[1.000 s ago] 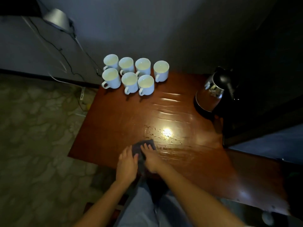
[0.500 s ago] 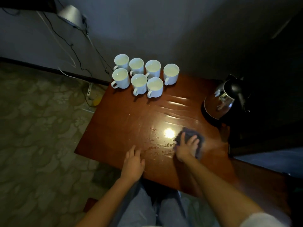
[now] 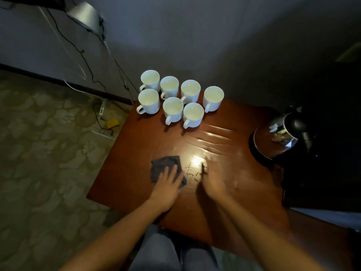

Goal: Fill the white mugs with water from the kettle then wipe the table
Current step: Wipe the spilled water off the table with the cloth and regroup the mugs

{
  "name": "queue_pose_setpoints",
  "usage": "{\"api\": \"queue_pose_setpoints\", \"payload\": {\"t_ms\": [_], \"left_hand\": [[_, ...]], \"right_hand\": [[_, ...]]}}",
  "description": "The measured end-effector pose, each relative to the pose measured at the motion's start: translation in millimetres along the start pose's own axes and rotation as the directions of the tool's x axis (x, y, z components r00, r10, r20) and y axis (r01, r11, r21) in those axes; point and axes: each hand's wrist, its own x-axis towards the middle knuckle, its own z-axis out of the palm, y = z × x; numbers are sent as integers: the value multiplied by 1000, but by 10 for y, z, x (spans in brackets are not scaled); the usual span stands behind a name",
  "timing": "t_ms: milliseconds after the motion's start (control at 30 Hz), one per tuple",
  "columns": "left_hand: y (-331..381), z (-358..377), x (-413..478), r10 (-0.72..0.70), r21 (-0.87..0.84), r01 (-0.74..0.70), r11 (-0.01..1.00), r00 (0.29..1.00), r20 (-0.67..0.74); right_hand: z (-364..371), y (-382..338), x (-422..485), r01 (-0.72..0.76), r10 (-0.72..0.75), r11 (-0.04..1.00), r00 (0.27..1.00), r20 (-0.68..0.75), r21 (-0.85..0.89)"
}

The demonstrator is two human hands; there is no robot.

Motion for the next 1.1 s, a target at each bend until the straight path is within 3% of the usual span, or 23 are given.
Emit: {"api": "queue_pose_setpoints", "payload": {"t_ms": [100,233,333,467,533,600,667,733,800,867,933,1000,1100], "left_hand": [[-94,16,325,7,81,-18,997,990,140],[-809,-90,391,-248,3,249,969,967,59],[-1535,-278,387,-410,-92,411,907,912,35],[-1781,-472,631,-426,-144,430,891,903,57],[-1450,-522,747,-297,-48,296,954,955,-13],[-915,-541,803,-46,16,46,999,999,-29],[-454,-544,792,269,17,-271,962,959,87],[-370,-453,902,449,111,-467,877,880,155],[-694,-448,1065,337,165,-348,923,937,88],[-1204,-576,1143,47,125,-44,991,999,-21],[-1726,-696,1162,-221,6,221,975,975,-24],[-1971,-740,1173,-341,-84,341,936,940,12],[-1704,-676,1216,-368,-97,365,926,930,-12]], "right_hand": [[-255,513,-156,-77,81,980,997,11,-181],[-246,605,-184,-141,165,954,984,67,-266],[-125,477,-116,-191,223,947,969,104,-259],[8,271,-15,-238,261,951,960,102,-198],[38,206,4,-276,289,951,953,92,-137],[31,196,16,-303,313,947,946,84,-107],[14,212,22,-322,335,937,938,93,-136],[-20,247,40,-352,377,917,919,113,-189],[-66,290,69,-391,422,894,899,121,-218],[-96,326,98,-404,440,884,890,121,-236],[-88,336,107,-416,448,882,886,123,-220],[-58,326,89,-427,450,886,885,117,-180],[-21,302,52,-419,435,897,892,121,-141]]}}
